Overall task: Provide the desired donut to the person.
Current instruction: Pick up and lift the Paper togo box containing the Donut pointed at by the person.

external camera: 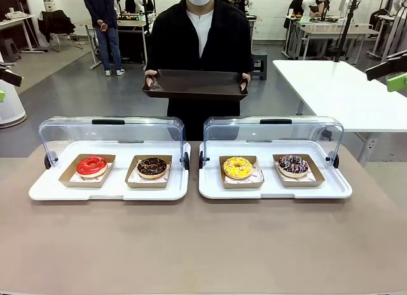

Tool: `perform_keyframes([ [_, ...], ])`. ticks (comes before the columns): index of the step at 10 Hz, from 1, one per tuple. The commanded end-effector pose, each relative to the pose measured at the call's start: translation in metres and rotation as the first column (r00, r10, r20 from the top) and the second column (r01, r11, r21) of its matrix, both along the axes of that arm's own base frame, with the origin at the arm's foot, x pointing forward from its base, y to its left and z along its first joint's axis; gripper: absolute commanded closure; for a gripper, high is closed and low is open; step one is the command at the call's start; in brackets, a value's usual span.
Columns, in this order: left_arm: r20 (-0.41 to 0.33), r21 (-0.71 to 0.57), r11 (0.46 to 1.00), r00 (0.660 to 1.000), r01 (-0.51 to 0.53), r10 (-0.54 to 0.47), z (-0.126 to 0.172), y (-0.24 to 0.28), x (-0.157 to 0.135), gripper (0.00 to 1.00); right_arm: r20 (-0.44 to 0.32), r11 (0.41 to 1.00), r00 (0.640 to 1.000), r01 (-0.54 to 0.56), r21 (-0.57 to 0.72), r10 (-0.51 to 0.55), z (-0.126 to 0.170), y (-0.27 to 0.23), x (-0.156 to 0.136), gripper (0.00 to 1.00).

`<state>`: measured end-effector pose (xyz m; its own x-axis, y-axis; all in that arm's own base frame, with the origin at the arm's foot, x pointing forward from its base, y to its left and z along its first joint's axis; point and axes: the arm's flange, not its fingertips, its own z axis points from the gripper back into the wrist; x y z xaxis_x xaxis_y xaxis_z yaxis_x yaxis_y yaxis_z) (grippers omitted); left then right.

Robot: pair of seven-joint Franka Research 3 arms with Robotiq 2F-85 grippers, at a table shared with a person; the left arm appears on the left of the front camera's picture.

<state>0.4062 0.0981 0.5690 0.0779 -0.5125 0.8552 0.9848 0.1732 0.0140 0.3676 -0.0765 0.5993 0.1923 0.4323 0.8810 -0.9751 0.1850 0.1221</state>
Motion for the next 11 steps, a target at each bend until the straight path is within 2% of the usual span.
perform_keyframes([
  [1,0.023,0.006,1.0,1.0,-0.017,0.017,0.0037,-0.0028,-0.0024,0.0,0.004,0.997,0.998,0.069,-0.019,-0.069,-0.0034,0.0077,0.002,0.0],
  [4,0.014,0.033,0.999,0.999,-0.042,0.041,0.0029,0.0011,-0.0052,0.0,-0.009,0.998,0.998,0.06,-0.032,-0.061,-0.0053,0.0101,0.0027,0.0],
  [5,0.003,0.026,1.0,1.0,-0.017,0.017,0.0036,-0.0005,-0.0016,0.0,-0.016,0.997,0.998,0.063,-0.035,-0.063,-0.0062,0.0119,0.0038,0.0],
  [6,0.003,0.026,1.0,1.0,-0.017,0.017,0.0036,-0.0005,-0.0016,0.0,0.004,0.998,0.999,0.045,-0.049,-0.045,-0.0018,0.0049,0.0028,0.0],
  [11,0.003,0.026,1.0,1.0,-0.017,0.017,0.0036,-0.0005,-0.0016,0.0,0.004,0.998,0.999,0.045,-0.049,-0.045,-0.0018,0.0049,0.0028,0.0],
])
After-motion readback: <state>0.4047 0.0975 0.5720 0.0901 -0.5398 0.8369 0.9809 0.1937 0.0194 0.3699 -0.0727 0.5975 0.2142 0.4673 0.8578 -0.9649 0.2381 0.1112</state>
